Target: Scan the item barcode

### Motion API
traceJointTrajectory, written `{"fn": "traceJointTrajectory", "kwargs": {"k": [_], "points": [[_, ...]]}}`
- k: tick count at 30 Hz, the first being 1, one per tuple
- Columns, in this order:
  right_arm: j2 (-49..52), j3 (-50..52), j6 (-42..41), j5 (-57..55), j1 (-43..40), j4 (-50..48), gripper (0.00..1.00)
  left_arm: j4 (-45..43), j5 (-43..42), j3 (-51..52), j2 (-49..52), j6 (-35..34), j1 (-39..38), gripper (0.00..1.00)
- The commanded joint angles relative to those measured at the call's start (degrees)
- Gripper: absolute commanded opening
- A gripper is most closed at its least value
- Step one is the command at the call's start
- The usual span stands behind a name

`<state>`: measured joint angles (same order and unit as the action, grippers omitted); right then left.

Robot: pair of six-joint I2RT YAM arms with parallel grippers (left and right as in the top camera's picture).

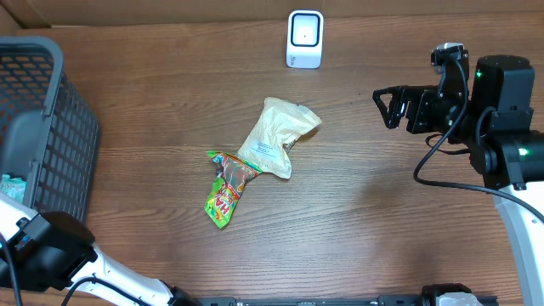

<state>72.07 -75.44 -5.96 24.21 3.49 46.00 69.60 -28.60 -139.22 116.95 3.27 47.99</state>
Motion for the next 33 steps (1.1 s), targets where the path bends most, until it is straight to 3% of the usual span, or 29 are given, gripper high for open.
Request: {"fn": "traceJointTrajectory", "kwargs": {"k": [1, 5, 10, 12, 15, 33], "points": [[-0.04, -1.51, 0.02, 0.33, 0.31, -0.28, 1.0, 2.93, 15.56, -0.39, 0.07, -2.19, -0.42, 0.84], [-0.04, -1.51, 0.02, 0.33, 0.31, -0.28, 1.0, 6.36, 29.05, 0.44, 0.26, -2.21, -1.14, 0.84], [-0.04, -1.49, 0.02, 0.31, 0.31, -0.28, 1.0, 6.62, 31.58, 4.94, 1.73, -1.44, -1.16, 0.84], [-0.04, -1.51, 0.02, 0.33, 0.31, -0.28, 1.0, 6.84, 33.81, 7.56, 2.51, -0.68, -1.16, 0.76], [-0.04, -1.51, 0.02, 0.33, 0.31, -0.28, 1.0, 6.27, 37.66, 11.15, 3.8, -0.72, -1.14, 0.72], [-0.04, -1.49, 0.02, 0.33, 0.31, -0.28, 1.0, -14.64, 46.38, 39.01, 4.72, 1.07, 0.33, 0.74]]}}
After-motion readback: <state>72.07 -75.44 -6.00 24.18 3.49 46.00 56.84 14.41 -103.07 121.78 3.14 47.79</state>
